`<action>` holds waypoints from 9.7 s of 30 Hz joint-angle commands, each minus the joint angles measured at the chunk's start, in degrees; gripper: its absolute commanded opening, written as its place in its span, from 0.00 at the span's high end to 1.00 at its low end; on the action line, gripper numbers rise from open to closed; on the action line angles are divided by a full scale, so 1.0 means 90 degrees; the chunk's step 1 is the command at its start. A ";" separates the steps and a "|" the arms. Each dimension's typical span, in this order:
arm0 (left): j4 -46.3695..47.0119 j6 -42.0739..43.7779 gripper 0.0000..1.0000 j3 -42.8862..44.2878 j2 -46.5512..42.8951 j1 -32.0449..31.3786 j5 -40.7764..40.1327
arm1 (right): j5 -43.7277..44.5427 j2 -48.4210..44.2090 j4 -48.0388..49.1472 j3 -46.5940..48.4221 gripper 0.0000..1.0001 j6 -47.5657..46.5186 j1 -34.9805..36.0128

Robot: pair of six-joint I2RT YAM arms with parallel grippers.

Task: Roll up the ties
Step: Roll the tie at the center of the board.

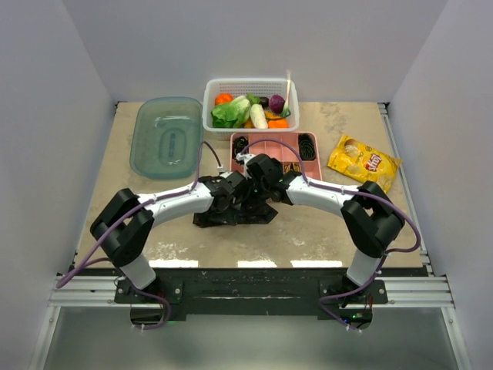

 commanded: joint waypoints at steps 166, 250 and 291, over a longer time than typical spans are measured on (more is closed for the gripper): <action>0.8390 -0.0404 0.66 -0.5303 -0.1709 0.4412 0.6431 | -0.0391 0.1020 0.0763 0.0566 1.00 -0.1334 0.1126; -0.0165 -0.0208 1.00 -0.0518 -0.1711 0.0936 -0.2074 | -0.0352 -0.0845 0.0881 -0.0127 1.00 -0.0319 0.0199; 0.0762 -0.1127 0.42 -0.0195 0.0048 -0.0500 -0.0777 | -0.0420 -0.1070 0.0959 -0.0811 1.00 -0.0250 -0.0124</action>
